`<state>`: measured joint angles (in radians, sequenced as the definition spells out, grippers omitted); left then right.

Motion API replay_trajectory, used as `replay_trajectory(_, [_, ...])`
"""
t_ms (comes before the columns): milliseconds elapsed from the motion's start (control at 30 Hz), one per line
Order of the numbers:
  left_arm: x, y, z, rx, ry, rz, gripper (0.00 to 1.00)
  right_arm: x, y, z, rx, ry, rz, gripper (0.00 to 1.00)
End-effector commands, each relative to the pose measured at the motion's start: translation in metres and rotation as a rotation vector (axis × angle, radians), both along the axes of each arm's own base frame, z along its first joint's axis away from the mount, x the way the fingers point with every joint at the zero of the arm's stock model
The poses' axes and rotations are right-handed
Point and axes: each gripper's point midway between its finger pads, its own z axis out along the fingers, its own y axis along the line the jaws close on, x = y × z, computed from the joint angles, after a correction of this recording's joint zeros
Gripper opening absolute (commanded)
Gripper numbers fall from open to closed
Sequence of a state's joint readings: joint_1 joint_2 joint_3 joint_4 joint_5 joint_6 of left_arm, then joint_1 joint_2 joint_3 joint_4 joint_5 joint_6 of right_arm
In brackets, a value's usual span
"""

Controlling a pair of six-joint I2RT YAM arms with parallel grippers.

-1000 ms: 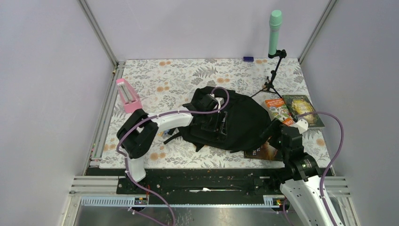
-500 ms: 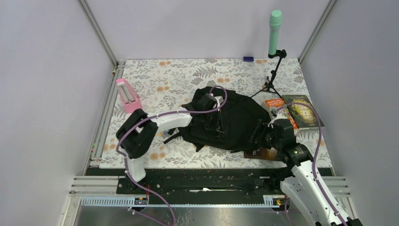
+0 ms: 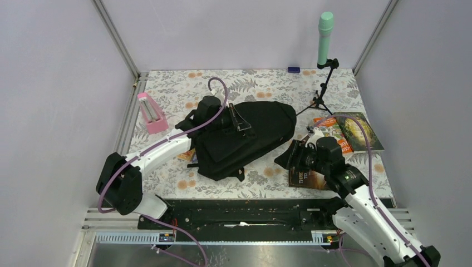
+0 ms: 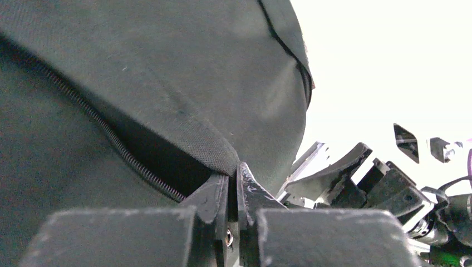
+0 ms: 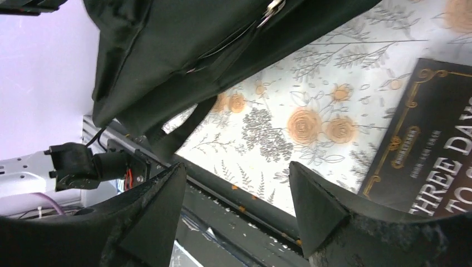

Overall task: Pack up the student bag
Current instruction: Unzip the student bag at the center of the board.

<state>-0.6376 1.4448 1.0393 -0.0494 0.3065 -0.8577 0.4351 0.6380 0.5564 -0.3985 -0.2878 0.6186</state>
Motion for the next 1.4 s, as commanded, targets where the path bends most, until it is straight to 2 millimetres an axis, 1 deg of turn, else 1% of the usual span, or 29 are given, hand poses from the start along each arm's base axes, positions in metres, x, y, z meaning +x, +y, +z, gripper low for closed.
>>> replay_trajectory(0, [0.006, -0.003, 0.046, -0.121, -0.114, 0.013, 0.0, 0.014, 0.024, 0.024, 0.08, -0.075, -0.01, 0.74])
replay_trajectory(67, [0.005, -0.001, 0.046, -0.115, -0.118, 0.014, 0.0, 0.022, 0.031, 0.024, 0.117, -0.091, -0.043, 0.72])
replay_trajectory(167, [0.005, 0.002, 0.048, -0.111, -0.13, 0.02, 0.0, 0.033, 0.04, 0.03, 0.171, -0.133, -0.077, 0.7])
replay_trajectory(267, [0.005, 0.005, 0.049, -0.107, -0.138, 0.024, 0.0, 0.047, 0.039, 0.037, 0.184, -0.173, -0.133, 0.66])
replay_trajectory(367, [0.005, 0.005, 0.051, -0.108, -0.141, 0.024, 0.0, 0.055, 0.035, 0.035, 0.17, -0.175, -0.172, 0.63])
replay_trajectory(467, [0.004, 0.005, 0.051, -0.109, -0.141, 0.022, 0.0, 0.055, 0.039, 0.03, 0.172, -0.156, -0.162, 0.61])
replay_trajectory(567, [0.005, 0.006, 0.05, -0.108, -0.139, 0.024, 0.0, 0.051, 0.042, 0.018, 0.163, -0.119, -0.148, 0.59])
replay_trajectory(733, [0.005, 0.006, 0.05, -0.106, -0.141, 0.023, 0.0, 0.046, 0.041, -0.009, 0.141, -0.071, -0.164, 0.57])
replay_trajectory(800, [0.006, 0.006, 0.049, -0.105, -0.139, 0.025, 0.0, 0.046, 0.041, -0.014, 0.142, -0.063, -0.174, 0.57])
replay_trajectory(967, [0.006, 0.006, 0.048, -0.103, -0.134, 0.023, 0.0, 0.049, 0.044, -0.016, 0.147, -0.065, -0.178, 0.55])
replay_trajectory(1200, [0.007, 0.006, 0.047, -0.098, -0.133, 0.024, 0.0, 0.057, 0.041, -0.007, 0.162, -0.098, -0.22, 0.56])
replay_trajectory(1367, [0.006, 0.006, 0.047, -0.099, -0.133, 0.022, 0.0, 0.061, 0.041, -0.011, 0.161, -0.09, -0.237, 0.56])
